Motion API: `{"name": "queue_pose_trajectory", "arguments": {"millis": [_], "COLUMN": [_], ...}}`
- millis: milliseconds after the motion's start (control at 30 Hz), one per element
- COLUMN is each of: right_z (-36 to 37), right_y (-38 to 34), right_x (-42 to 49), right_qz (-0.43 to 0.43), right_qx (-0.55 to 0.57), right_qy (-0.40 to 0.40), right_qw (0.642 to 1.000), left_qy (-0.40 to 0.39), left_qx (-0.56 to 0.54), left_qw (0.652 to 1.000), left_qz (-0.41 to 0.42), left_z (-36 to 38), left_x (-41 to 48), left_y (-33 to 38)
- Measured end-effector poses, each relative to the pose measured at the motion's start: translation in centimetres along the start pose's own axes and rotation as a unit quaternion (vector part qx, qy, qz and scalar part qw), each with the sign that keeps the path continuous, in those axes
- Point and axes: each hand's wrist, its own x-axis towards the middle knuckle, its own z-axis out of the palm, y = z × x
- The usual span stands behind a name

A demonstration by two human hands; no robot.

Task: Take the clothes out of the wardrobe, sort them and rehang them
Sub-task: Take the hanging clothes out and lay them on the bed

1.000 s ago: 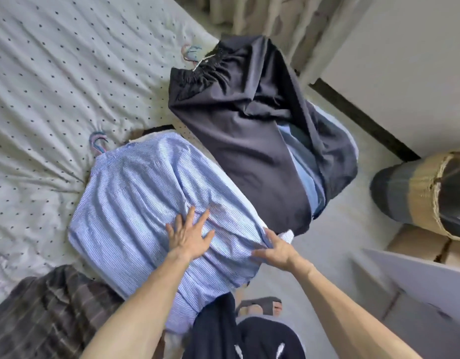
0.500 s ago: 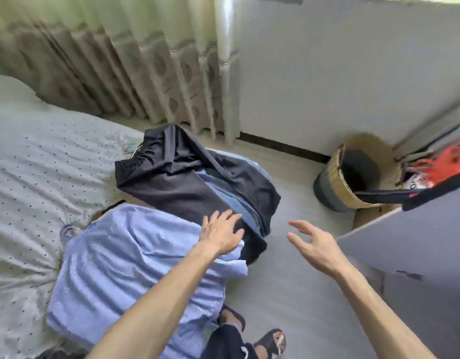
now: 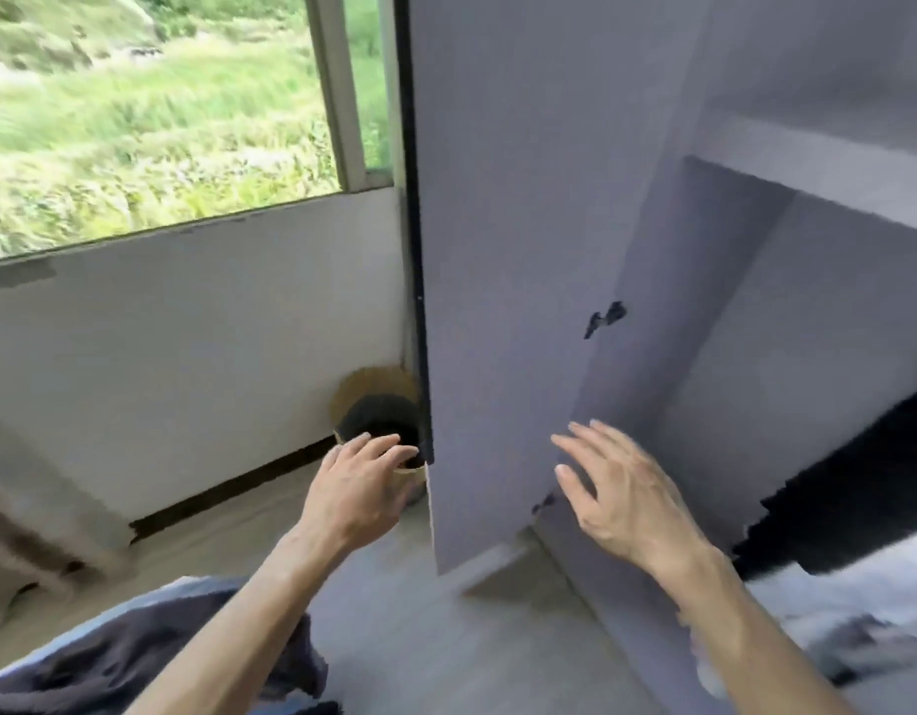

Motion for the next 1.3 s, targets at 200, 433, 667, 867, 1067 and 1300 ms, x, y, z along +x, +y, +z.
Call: {"name": "queue_pose_trajectory", "arguments": {"millis": [200, 433, 667, 867, 1067, 1300], "right_z": [-4.0, -8.8, -16.4, -23.5, -26.3, -24.3], "right_y": [6.0, 10.0, 13.1, 19.1, 26.6, 34.7], "right_x": [-2.3, -6.4, -10.9, -11.5, -10.8, -10.2], "right_qz": [0.137, 0.273, 0.350, 0.380, 0.399, 0.293], "right_qx": [-0.030, -0.070, -0.120, -0.195, -0.297, -0.385], "right_qy": [0.046, 0.140, 0.263, 0.345, 0.371, 0.498], "right_qw": [0.989, 0.949, 0.891, 0.836, 0.784, 0.720], "left_qy": [0.006, -0.019, -0.017, -0.031, -0.133, -0.251], "left_qx": [0.009, -0.047, -0.085, -0.085, -0.133, -0.269], "left_qw": [0.988, 0.952, 0.911, 0.883, 0.878, 0.863], "left_qz": [0.154, 0.301, 0.404, 0.460, 0.441, 0.347], "left_z": [-2.1, -3.9, -6.4, -6.9, -3.8, 1.9], "left_x": [10.2, 17.0, 20.4, 21.7, 21.9, 22.1], "left_y": [8.1, 18.2, 28.7, 37.8, 45.7, 53.3]}}
